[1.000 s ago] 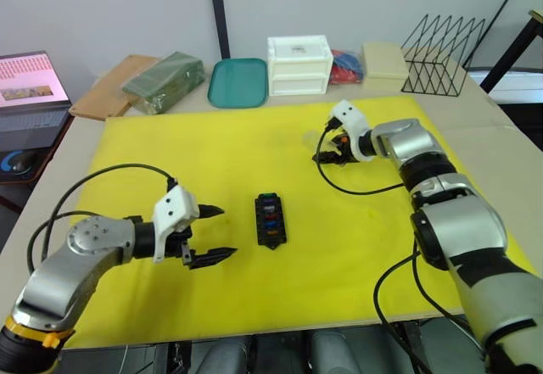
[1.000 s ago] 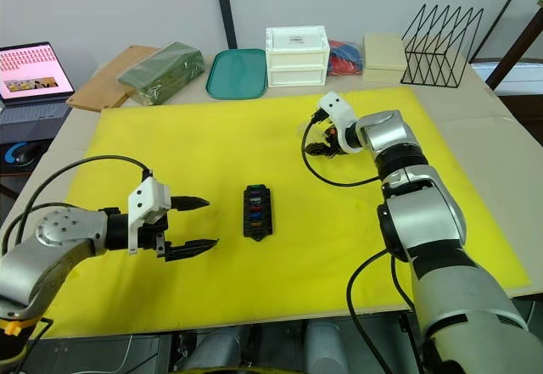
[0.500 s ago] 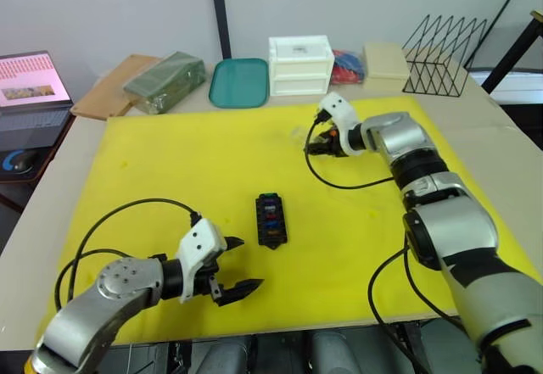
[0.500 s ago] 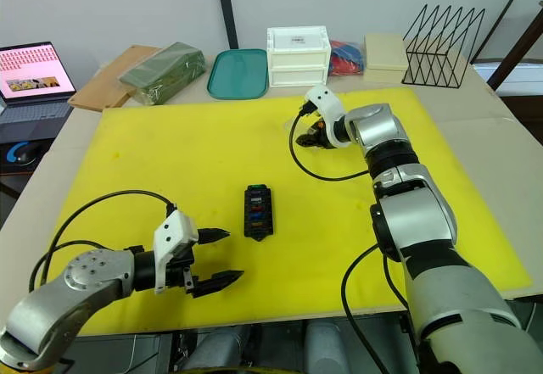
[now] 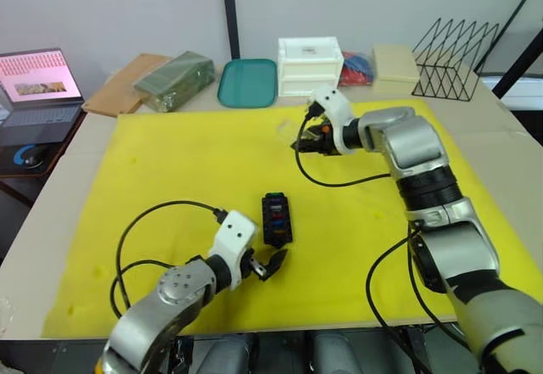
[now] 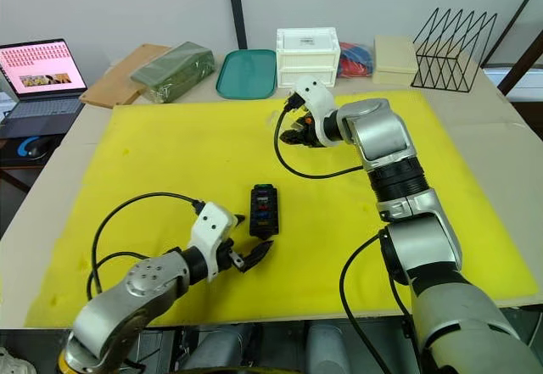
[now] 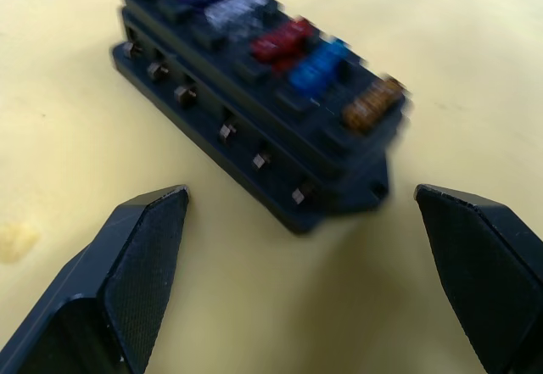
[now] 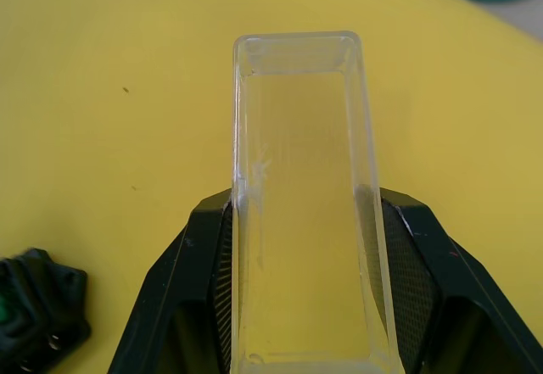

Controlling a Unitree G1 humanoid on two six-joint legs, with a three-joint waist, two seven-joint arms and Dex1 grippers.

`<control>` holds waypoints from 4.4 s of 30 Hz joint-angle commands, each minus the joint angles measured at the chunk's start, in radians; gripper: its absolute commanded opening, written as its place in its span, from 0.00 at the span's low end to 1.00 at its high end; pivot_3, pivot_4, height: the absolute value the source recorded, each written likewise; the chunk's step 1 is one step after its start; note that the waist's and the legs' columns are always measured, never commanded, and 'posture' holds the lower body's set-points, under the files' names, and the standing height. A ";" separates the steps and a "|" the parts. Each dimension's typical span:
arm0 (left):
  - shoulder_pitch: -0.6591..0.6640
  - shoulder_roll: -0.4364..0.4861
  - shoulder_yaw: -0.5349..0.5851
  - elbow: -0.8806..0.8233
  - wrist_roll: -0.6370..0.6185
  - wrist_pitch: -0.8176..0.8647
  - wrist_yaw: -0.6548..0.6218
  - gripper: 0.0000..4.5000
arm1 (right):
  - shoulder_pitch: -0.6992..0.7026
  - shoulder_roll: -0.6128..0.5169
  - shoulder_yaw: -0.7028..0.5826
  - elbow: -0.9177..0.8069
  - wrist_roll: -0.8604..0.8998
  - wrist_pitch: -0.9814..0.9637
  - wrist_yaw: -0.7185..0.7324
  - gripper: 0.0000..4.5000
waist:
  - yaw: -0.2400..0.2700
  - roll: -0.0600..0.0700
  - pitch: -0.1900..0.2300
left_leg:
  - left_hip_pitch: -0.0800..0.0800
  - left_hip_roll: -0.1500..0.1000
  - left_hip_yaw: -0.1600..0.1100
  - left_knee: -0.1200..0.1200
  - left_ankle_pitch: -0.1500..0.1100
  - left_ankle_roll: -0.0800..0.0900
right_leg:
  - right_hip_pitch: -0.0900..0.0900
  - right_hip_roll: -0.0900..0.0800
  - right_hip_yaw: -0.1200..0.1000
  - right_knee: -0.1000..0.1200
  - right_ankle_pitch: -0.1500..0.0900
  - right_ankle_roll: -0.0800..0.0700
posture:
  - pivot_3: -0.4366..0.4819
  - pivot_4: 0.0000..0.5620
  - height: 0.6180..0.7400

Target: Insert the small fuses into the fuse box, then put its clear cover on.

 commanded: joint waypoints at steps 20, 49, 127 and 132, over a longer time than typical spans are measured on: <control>-0.067 -0.225 -0.133 0.145 0.109 0.015 0.124 1.00 | 0.012 -0.076 0.001 -0.198 0.104 0.106 -0.080 0.42 | 0.025 0.000 0.000 | 0.000 -0.001 0.000 0.001 0.000 0.000 | 0.001 -0.001 0.000 0.000 0.000 0.000 | 0.48 0.27 1.00; -0.116 0.057 0.078 0.120 -0.041 0.041 -0.235 0.59 | 0.041 -0.082 0.027 -0.236 0.128 0.067 -0.116 0.42 | -0.001 0.000 0.000 | 0.000 0.001 0.000 -0.001 0.000 0.000 | 0.000 0.001 0.000 0.000 0.000 0.001 | 0.48 0.27 1.00; -0.519 0.180 -0.011 0.934 0.168 -0.863 -0.966 1.00 | 0.221 -0.402 0.282 -0.803 0.342 0.134 0.103 0.42 | 0.022 0.000 0.000 | 0.000 0.000 -0.001 0.002 0.000 0.000 | 0.001 0.000 -0.001 -0.001 0.001 0.001 | 0.48 0.27 1.00; -0.505 0.178 -0.011 0.915 0.153 -0.860 -0.973 1.00 | 0.186 -0.349 0.308 -0.773 0.332 0.156 0.081 0.42 | 0.022 0.000 0.000 | 0.000 0.000 -0.001 0.002 0.000 0.000 | 0.001 0.000 -0.001 -0.001 0.001 0.001 | 0.48 0.27 1.00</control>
